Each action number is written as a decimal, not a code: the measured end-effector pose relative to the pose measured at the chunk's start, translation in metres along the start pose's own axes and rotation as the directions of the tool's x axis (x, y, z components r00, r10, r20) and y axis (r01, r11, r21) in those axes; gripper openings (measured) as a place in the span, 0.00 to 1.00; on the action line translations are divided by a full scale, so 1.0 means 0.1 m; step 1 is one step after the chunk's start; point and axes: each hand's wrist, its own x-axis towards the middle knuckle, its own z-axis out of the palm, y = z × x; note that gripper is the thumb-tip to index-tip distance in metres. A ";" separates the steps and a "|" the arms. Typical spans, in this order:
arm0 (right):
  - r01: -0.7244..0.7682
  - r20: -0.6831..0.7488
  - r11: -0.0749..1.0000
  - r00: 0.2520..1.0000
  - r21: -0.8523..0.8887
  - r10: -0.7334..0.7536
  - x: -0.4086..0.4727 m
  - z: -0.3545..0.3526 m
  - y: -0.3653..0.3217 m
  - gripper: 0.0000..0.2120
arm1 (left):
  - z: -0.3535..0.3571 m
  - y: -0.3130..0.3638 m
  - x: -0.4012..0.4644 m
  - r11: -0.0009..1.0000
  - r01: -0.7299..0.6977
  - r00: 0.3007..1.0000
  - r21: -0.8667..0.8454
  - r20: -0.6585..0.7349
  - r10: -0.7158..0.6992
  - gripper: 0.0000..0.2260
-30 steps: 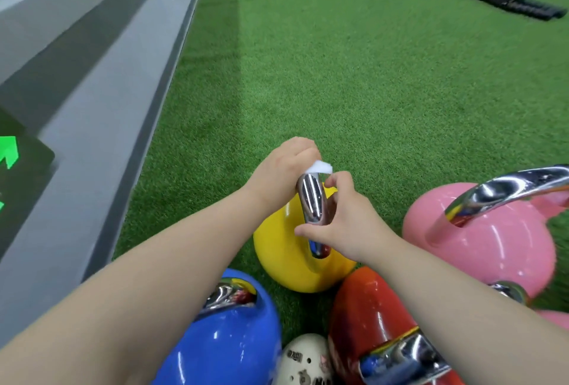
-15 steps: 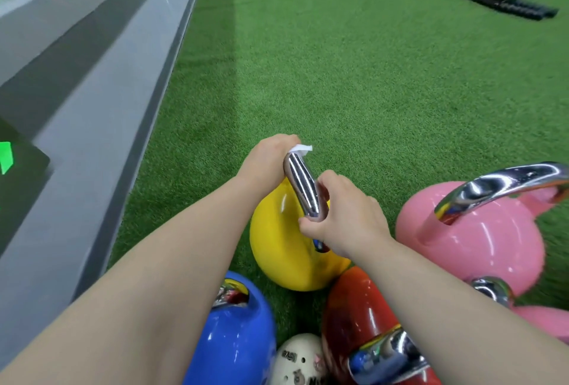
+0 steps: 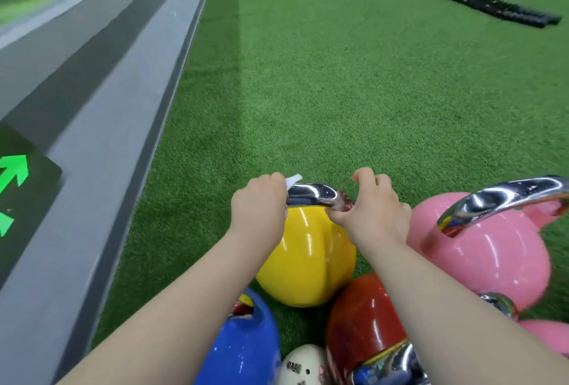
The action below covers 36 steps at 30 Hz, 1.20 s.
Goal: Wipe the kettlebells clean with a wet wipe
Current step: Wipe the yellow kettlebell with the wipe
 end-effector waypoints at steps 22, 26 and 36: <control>-0.574 0.591 0.144 0.793 0.806 -0.148 -1.02 0.28 -0.91 0.25 | 0.13 -0.39 -0.35 0.998 -0.036 0.999 -0.061 -0.029 0.035 0.15; -0.589 0.580 0.028 0.786 0.808 -0.213 -1.08 0.29 -0.97 0.33 | 0.10 -0.47 -0.51 0.905 0.005 0.942 -0.426 0.306 0.139 0.23; -0.541 0.547 -0.435 0.828 0.720 -0.125 -1.00 0.28 -1.01 0.34 | -0.01 -0.66 -0.72 0.928 -0.161 0.882 -0.335 0.372 0.288 0.32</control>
